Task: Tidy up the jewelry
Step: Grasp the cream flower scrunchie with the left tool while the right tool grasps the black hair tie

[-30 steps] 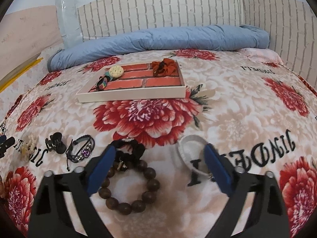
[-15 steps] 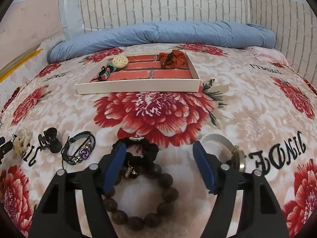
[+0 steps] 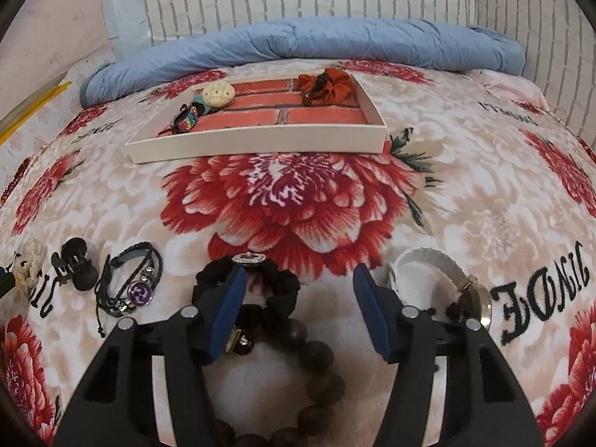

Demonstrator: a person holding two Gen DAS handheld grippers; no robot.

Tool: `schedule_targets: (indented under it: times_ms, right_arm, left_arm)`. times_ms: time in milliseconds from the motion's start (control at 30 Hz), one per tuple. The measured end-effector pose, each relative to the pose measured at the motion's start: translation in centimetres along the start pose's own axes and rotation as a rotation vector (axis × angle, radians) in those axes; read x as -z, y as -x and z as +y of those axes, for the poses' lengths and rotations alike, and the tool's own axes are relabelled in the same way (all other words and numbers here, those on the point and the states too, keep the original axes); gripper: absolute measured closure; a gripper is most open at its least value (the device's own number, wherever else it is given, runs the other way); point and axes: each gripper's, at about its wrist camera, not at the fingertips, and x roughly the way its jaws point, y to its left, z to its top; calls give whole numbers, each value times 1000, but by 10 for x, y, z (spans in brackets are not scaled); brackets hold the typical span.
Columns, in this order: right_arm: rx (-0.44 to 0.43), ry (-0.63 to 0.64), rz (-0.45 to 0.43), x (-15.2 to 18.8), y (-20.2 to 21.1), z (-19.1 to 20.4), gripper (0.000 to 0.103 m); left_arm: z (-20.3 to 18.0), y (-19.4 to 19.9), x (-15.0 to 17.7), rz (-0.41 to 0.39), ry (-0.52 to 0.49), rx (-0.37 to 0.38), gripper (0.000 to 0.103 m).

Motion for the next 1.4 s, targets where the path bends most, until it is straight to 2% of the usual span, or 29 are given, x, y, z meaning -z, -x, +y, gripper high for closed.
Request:
schedule_targets:
  times_ms: [167,300,500,667,800,1033,1133,1400]
  right_arm:
    - [-5,-1,20,0,-7,1,49]
    - [-9,2,43,-2,-13,3,51]
    - [-30,11,65,-3,-18,5,63]
    - [-53,26,76,-6,-20,10,80]
    - [-57,38,83,-7,-22,13,85]
    - [-77,44,85,-9,-22,10,91]
    - [-86,50,72,-9,-18,8,92]
    - [-96,52,10,-14,0,-8,93]
  left_arm:
    - [-7,-5,0,13,-33,-4,14]
    - [-10,-12,-2,38,-44,10,25]
    - [-11,-20,-4,59,-43,16,35]
    - [-9,-22,-4,67,-32,3,46]
    - [-8,-23,-6,68,-29,-10,55]
    - [-11,-24,-9,64,-57,-44,78]
    - [-17,-20,-9,52,-81,-73,81]
    - [-19,-10,-16,20,-58,-70,83]
